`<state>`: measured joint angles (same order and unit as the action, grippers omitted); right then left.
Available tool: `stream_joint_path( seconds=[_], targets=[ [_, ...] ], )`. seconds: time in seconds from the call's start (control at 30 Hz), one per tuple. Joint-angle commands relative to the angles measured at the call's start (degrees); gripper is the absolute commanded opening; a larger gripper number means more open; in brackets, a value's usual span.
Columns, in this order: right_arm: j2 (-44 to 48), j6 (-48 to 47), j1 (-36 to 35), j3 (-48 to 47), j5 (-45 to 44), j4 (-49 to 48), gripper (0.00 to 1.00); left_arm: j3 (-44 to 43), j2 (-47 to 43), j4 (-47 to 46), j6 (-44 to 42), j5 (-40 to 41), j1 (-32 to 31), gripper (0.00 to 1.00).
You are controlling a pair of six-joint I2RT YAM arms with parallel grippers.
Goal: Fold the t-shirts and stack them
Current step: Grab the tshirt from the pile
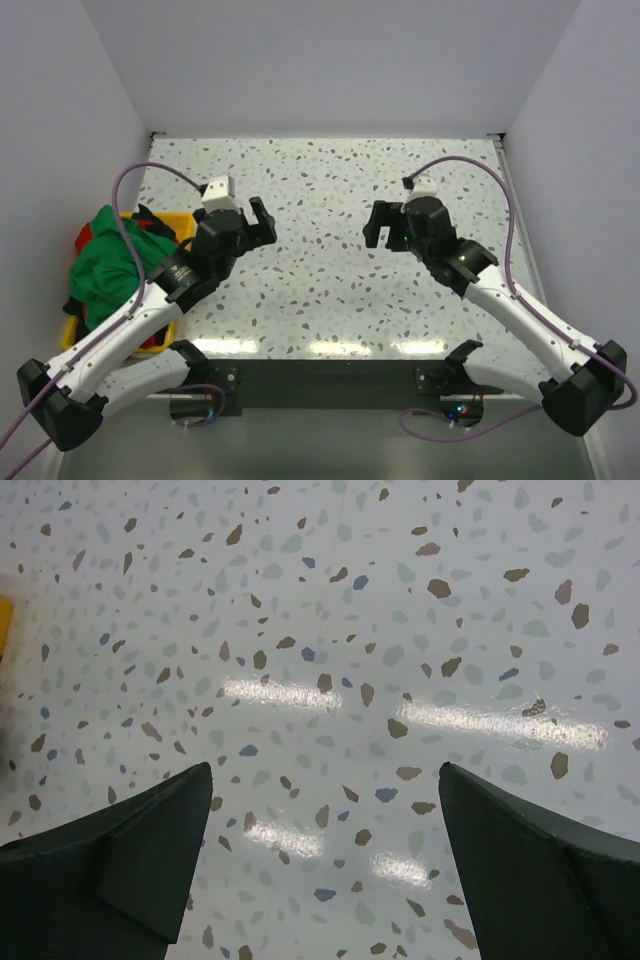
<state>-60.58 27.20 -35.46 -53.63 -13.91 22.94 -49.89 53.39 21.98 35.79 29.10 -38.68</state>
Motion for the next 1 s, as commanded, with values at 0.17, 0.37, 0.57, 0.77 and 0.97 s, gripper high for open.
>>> stream_joint_path(
  seconds=[0.17, 0.37, 0.57, 0.77, 0.97],
  targets=[
    [0.99, 0.40, -0.05, 0.36, 1.52, 0.70, 0.99, -10.48, 0.57, 16.86, 10.00, 17.73, 0.53, 0.97],
    [1.86, 0.05, -0.13, 0.80, 0.73, 1.05, 0.99, -13.83, 3.65, 20.12, 5.26, 12.13, 15.71, 0.96],
    [3.45, -0.22, -0.13, 1.68, 1.08, 0.18, 0.99, -16.03, 5.85, 22.23, 1.30, 13.00, 29.78, 0.95],
    [2.83, -0.22, -0.13, 1.68, 1.87, 0.18, 0.99, -14.19, 6.90, 20.66, -0.90, 11.24, 46.03, 0.95],
    [2.92, -0.39, -0.22, 1.95, 1.43, 0.26, 0.99, -10.42, 7.96, 21.61, 3.14, 11.75, 54.40, 0.91]
  ],
)
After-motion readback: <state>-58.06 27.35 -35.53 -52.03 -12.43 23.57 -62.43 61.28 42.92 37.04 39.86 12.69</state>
